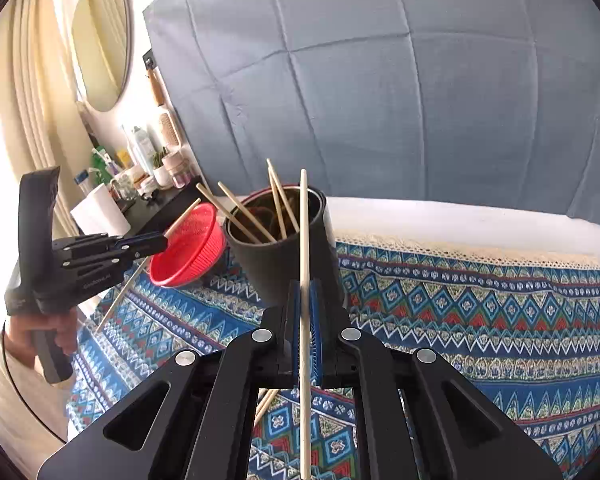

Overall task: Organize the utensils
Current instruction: 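Lift both held chopsticks and carry them above the black holder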

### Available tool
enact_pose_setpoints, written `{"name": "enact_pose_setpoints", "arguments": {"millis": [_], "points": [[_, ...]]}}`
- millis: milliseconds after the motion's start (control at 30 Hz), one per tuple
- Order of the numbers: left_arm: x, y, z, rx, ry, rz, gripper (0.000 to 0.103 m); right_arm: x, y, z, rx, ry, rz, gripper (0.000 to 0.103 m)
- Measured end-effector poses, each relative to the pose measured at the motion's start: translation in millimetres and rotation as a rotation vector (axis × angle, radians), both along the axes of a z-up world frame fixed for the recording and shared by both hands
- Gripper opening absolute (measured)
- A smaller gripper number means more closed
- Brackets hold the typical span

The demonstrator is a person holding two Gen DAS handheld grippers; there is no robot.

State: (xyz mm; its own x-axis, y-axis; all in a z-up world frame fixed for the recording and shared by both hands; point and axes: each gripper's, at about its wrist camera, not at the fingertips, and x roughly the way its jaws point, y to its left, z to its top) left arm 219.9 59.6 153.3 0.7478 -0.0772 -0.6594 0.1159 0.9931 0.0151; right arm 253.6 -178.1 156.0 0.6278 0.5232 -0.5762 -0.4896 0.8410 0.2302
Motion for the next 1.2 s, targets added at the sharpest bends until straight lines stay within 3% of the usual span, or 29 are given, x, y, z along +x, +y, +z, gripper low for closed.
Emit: {"name": "enact_pose_setpoints", "arguments": {"millis": [467,833,933,1133,1200], "points": [[33,-2,55,0.0,-0.069,-0.004,0.005,42,26,38,0.0,-0.059,0.039,0.005],[75,-28,65,-0.129,-0.13,-0.132,0.005,86,31,41,0.075,-0.073,0.034,0.005],[82,-32,59,-0.175,-0.185,-0.144,0.005,95,32,34,0.129,-0.087,0.049,0.005],[75,-30,37,-0.34,-0.384,-0.136,0.005,104,33,8,0.261,-0.13,0.054,0.005],[74,-30,34,-0.355,-0.446,-0.123,0.005,108,33,0,0.312,-0.147,0.047,0.005]]}}
